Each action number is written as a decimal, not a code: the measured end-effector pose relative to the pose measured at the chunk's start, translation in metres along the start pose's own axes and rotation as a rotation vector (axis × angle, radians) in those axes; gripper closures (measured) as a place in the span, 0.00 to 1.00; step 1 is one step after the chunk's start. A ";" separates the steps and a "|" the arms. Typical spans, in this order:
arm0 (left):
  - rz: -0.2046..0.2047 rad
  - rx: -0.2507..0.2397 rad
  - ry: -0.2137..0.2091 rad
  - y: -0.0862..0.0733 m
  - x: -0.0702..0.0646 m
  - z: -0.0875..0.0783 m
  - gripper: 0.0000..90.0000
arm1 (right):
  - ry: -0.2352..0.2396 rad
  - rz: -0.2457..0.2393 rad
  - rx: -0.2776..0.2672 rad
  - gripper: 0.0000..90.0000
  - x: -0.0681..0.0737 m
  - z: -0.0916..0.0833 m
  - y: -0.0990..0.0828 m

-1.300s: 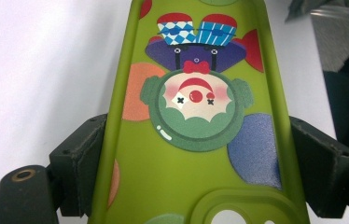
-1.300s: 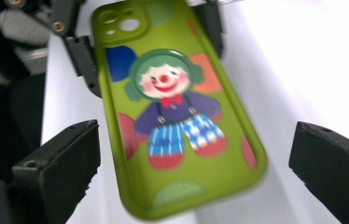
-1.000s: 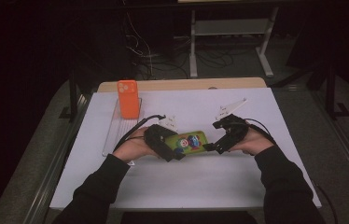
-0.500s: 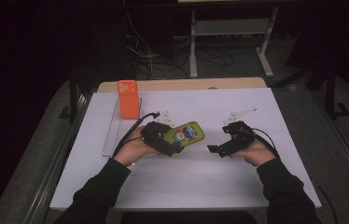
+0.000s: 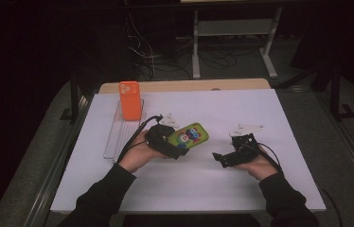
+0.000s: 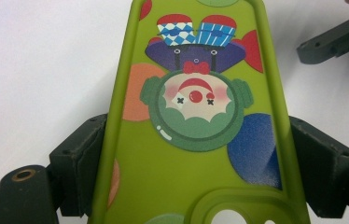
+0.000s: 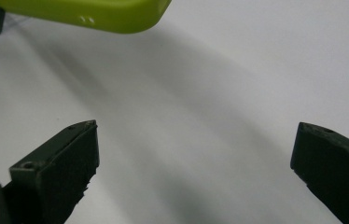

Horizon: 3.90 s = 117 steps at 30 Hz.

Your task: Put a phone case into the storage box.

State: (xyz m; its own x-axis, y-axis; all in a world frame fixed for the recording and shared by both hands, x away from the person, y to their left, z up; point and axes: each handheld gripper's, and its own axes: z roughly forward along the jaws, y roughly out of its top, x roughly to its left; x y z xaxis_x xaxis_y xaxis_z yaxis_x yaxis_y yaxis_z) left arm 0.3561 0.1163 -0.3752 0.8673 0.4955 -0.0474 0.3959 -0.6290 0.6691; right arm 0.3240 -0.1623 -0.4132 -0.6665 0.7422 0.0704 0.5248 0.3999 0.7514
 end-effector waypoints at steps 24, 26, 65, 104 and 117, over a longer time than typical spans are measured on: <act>-0.013 -0.002 -0.007 -0.001 -0.002 0.002 0.17 | -0.147 -0.273 -0.048 0.00 0.016 0.005 0.000; -0.010 0.002 -0.008 -0.001 -0.002 0.002 0.17 | -0.162 -0.300 -0.046 0.00 0.017 0.005 0.000; -0.024 0.003 -0.010 0.000 -0.003 0.002 0.17 | -0.504 -1.009 -0.116 0.00 0.066 0.013 -0.007; 0.011 0.030 -0.039 0.003 -0.017 0.010 0.17 | -0.662 -1.323 -0.185 0.69 0.098 0.034 -0.014; 0.028 -0.007 -0.016 0.003 -0.016 0.007 0.13 | -0.665 -1.329 -0.159 0.84 0.099 0.035 -0.014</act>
State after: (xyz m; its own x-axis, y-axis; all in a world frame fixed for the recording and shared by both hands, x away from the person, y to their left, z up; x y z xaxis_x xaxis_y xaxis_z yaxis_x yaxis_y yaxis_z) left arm 0.3459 0.1023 -0.3779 0.8826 0.4684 -0.0404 0.3695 -0.6379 0.6757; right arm 0.2688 -0.0758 -0.4398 -0.2187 0.0127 -0.9757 -0.3464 0.9338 0.0898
